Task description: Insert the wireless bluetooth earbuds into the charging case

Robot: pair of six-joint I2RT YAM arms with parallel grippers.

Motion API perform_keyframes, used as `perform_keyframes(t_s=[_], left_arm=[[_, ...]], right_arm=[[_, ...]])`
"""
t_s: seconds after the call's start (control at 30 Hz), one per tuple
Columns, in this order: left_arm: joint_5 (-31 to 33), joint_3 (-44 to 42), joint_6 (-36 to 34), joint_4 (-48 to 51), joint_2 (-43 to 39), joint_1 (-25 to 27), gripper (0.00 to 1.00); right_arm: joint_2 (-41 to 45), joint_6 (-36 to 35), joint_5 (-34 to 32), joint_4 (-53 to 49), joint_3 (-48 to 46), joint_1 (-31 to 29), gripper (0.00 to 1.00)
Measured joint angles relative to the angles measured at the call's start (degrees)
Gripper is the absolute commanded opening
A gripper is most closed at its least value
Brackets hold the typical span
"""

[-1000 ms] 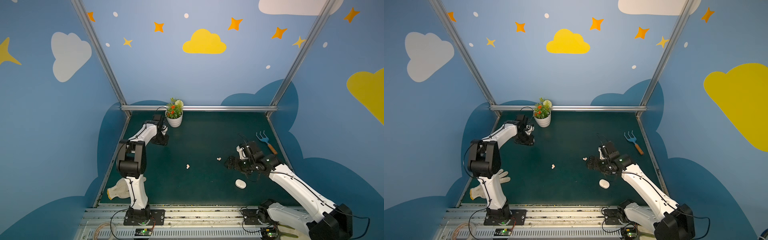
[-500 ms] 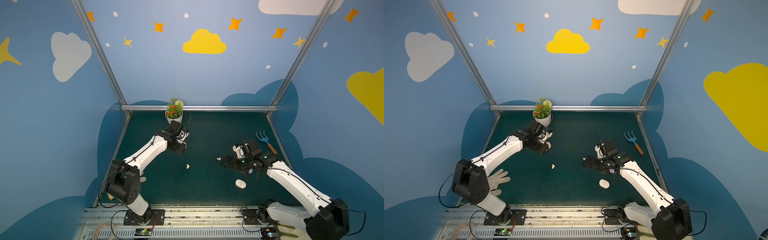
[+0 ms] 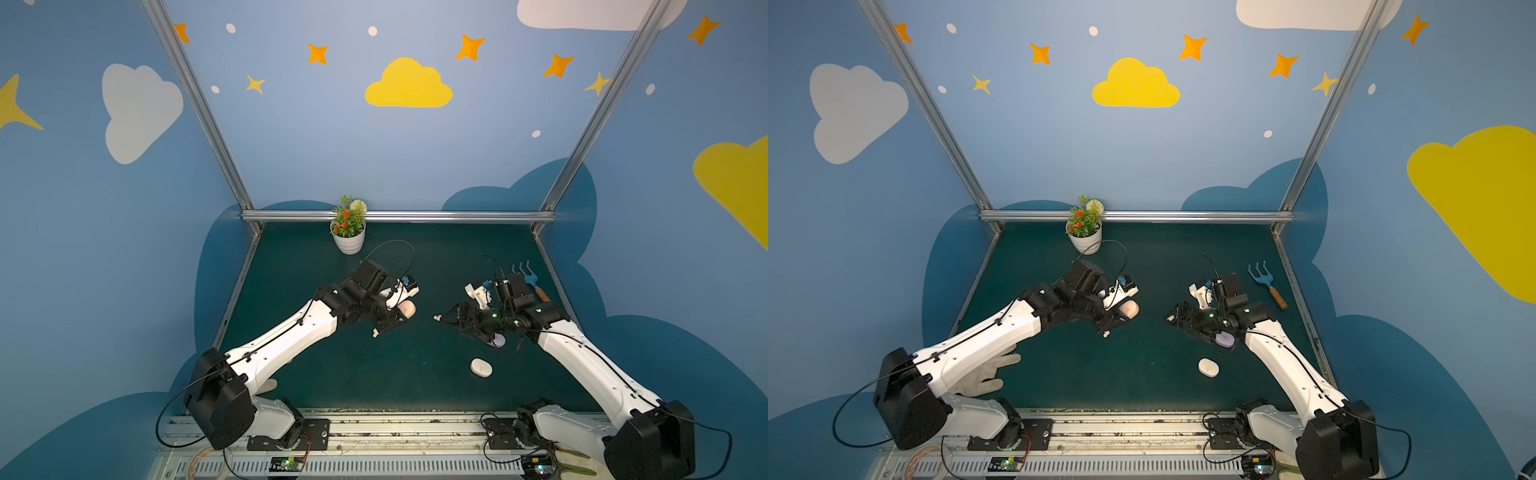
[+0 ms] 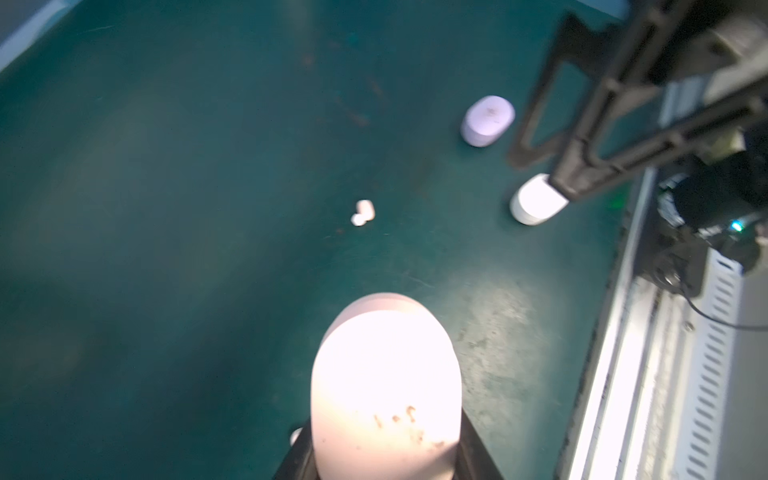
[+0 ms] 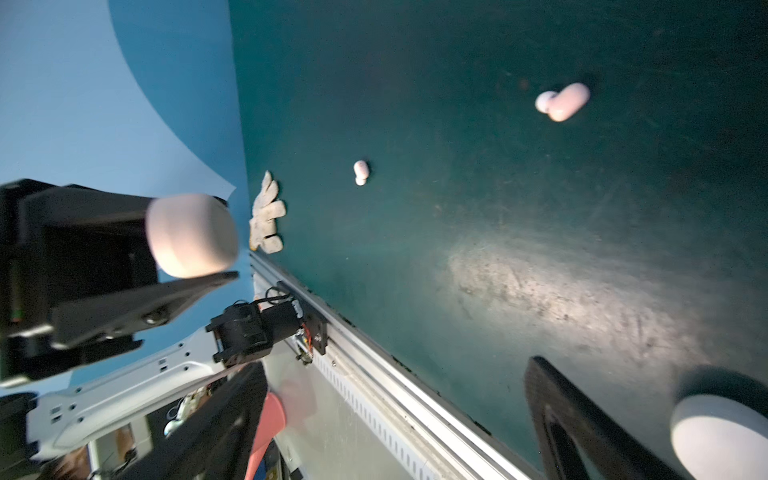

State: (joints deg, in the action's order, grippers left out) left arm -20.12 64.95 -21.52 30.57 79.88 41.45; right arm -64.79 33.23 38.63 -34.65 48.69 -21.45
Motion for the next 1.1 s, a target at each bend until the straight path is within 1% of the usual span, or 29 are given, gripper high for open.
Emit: perform_keyframes(t_s=[0.03, 0.17, 0.27, 0.37, 0.6, 0.77, 0.83, 1.0, 1.1], left_arm=[[-0.22, -0.37, -0.44, -0.15, 0.02, 0.72, 0.29], [-0.52, -1.03, -1.77, -0.2, 0.07, 2.75, 0.28], [-1.18, -1.03, -2.54, -0.39, 0.07, 4.02, 0.28], [-1.92, -1.03, -3.26, -0.46, 0.07, 5.01, 0.28], [-2.54, -1.03, -4.07, -0.57, 0.07, 5.86, 0.27], [-2.54, -1.03, -4.63, -0.57, 0.07, 5.99, 0.27], [-2.54, -1.03, -4.7, -0.57, 0.07, 5.99, 0.27], [-2.51, -1.03, -4.9, -0.55, 0.07, 6.25, 0.27], [-2.43, -1.03, -5.09, -0.52, 0.07, 6.36, 0.27]], right_arm=[[-0.11, -0.04, 1.11, 0.57, 0.0, -0.02, 0.91], [-1.62, 0.31, 4.61, 2.45, 0.07, -0.02, 0.77], [-3.48, 0.87, 7.17, 4.42, 0.35, -0.22, 0.72], [-5.84, 1.01, 9.42, 5.86, 1.55, -0.85, 0.69], [-8.76, 2.12, 14.43, 10.73, 3.3, -4.09, 0.65], [-10.62, 2.51, 16.85, 11.85, 4.9, -6.54, 0.58], [-11.43, 2.38, 17.49, 11.78, 5.14, -7.21, 0.52], [-13.27, 2.12, 18.47, 11.08, 5.44, -8.07, 0.44], [-13.75, 1.9, 19.15, 10.62, 5.44, -8.44, 0.41]])
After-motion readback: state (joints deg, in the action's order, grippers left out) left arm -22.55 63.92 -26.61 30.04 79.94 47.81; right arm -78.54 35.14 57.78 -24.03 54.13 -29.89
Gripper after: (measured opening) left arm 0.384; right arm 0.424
